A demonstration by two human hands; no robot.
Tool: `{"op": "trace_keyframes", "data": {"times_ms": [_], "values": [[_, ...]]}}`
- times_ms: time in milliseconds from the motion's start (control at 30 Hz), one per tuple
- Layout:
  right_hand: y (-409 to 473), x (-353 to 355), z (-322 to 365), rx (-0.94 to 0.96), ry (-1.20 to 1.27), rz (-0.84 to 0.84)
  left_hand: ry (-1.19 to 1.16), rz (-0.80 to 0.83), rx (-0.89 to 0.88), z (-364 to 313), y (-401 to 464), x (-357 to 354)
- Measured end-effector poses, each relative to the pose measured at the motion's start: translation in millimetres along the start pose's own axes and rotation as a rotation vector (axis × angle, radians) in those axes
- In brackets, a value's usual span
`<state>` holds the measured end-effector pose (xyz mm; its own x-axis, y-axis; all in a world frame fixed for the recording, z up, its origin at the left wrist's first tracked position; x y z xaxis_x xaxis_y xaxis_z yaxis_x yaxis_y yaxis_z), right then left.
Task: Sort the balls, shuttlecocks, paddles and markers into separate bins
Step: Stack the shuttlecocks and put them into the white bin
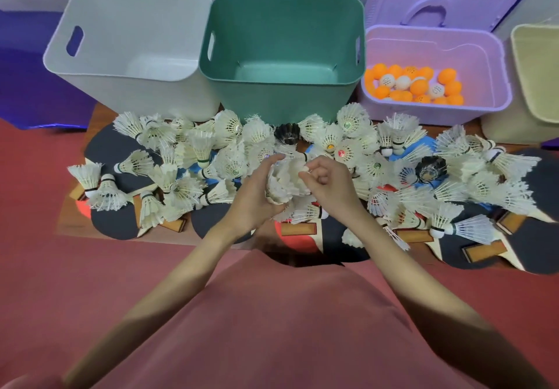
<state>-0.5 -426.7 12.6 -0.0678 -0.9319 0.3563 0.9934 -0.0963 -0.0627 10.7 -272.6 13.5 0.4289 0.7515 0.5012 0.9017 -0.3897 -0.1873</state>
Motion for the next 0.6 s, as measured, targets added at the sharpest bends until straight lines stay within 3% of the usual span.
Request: {"op": "trace_keyframes", "data": {"times_ms": [233,400,467,600], "values": [[-21,23,-18,0.015,-0.066,-0.048,-0.087,0.093,0.045,-8,-4,-32],[-25,37,-21,0.008,0.0,0.082,-0.144,0.053,0.101,-11,-7,-46],[-21,59,-26,0.001,-0.016,-0.001,-0.171,0.007,0.142,-7,-8,-47],[-12,116,-62,-0.074,-0.378,-0.289,-0.244,-0.068,0.204,-3,-6,-47]]}}
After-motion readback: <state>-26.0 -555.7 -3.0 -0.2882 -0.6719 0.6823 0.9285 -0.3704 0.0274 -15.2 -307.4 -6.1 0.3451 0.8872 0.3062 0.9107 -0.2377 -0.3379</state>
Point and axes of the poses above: each hand's wrist, its own y-axis towards the middle knuckle, its own x-axis out of the back of the hand, z = x × y, the point moved 6 cm from there along y, towards the middle knuckle, and after that the axes turned 6 degrees about x, right-handed, at the moved point
